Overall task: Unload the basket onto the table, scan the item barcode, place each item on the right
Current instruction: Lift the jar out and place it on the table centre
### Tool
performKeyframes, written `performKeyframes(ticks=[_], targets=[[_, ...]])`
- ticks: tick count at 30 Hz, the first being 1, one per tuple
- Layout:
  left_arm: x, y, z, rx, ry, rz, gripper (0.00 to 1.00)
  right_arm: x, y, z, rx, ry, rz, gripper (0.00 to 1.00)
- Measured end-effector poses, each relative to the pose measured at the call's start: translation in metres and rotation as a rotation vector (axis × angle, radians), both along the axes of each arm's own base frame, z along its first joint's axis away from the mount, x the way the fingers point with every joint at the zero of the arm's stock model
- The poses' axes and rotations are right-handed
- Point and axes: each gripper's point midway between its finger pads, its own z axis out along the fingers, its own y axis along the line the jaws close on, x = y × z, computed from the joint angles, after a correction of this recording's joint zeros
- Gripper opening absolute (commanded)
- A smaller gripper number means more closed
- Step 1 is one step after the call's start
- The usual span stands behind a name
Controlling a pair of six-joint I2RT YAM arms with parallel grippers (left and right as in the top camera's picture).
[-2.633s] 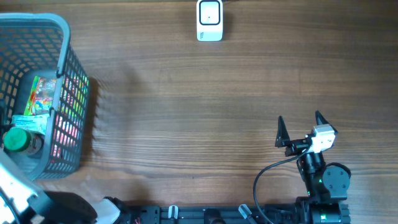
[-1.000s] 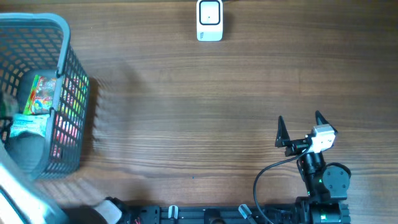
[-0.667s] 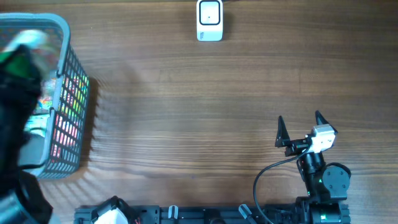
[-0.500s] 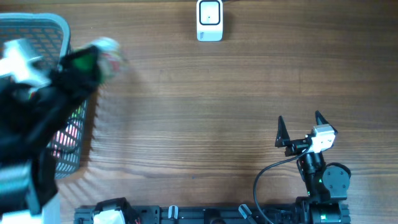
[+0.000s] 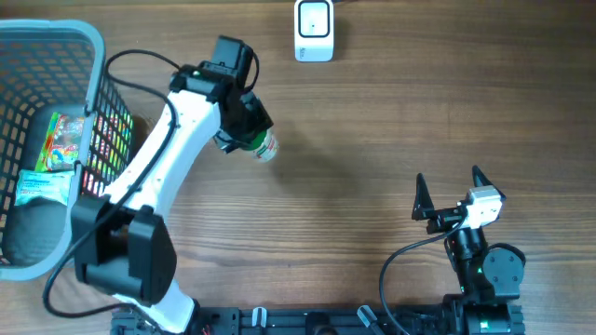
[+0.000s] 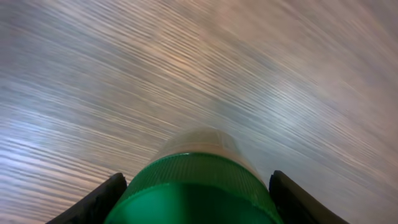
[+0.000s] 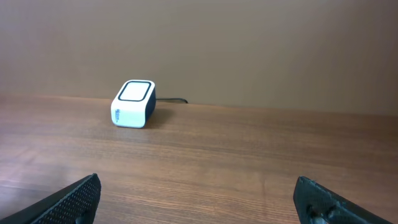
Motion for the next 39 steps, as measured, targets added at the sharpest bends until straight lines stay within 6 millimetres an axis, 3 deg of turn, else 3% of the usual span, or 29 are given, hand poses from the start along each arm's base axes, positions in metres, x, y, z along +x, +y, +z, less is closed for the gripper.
performKeyframes(ticks=[6, 12, 14, 17, 22, 25, 26, 29, 31, 34, 35, 37, 38, 39], targets=[[0.006, 0.027, -0.001, 0.152, -0.037, 0.036, 0.64, 0.000, 0.000, 0.000, 0.000, 0.000, 0.000, 1.00], [0.020, 0.025, -0.019, 0.180, -0.049, 0.039, 0.64, 0.000, 0.000, 0.000, 0.000, 0.000, 0.000, 1.00], [0.025, 0.011, -0.031, 0.185, -0.053, 0.011, 0.65, 0.000, 0.000, 0.000, 0.000, 0.000, 0.000, 1.00], [0.020, -0.027, -0.043, 0.184, -0.065, -0.076, 0.67, 0.000, 0.000, 0.000, 0.000, 0.000, 0.000, 1.00], [-0.007, -0.093, -0.050, 0.173, -0.089, -0.170, 0.70, 0.000, 0.000, 0.000, 0.000, 0.000, 0.000, 1.00], [-0.016, -0.106, -0.061, 0.203, -0.086, -0.185, 0.78, 0.000, 0.000, 0.000, 0.000, 0.000, 0.000, 1.00], [-0.018, -0.107, -0.065, 0.220, -0.083, -0.188, 1.00, 0.000, 0.000, 0.000, 0.000, 0.000, 0.000, 1.00], [-0.028, -0.098, -0.059, 0.287, -0.054, -0.209, 1.00, 0.000, 0.000, 0.000, 0.000, 0.000, 0.000, 1.00], [-0.021, -0.090, -0.025, 0.333, -0.075, -0.223, 1.00, 0.000, 0.000, 0.000, 0.000, 0.000, 0.000, 1.00], [0.011, -0.078, 0.078, 0.321, -0.283, -0.199, 1.00, 0.000, 0.000, 0.000, 0.000, 0.000, 0.000, 1.00], [0.021, -0.065, 0.128, 0.312, -0.395, -0.161, 1.00, 0.000, 0.000, 0.000, 0.000, 0.000, 0.000, 1.00], [0.025, -0.017, 0.211, 0.302, -0.575, -0.041, 1.00, 0.000, 0.000, 0.000, 0.000, 0.000, 0.000, 1.00], [0.018, 0.027, 0.249, 0.313, -0.646, 0.066, 1.00, 0.000, 0.000, 0.000, 0.000, 0.000, 0.000, 1.00], [0.003, 0.075, 0.273, 0.337, -0.677, 0.187, 1.00, 0.000, 0.000, 0.000, 0.000, 0.000, 0.000, 1.00]])
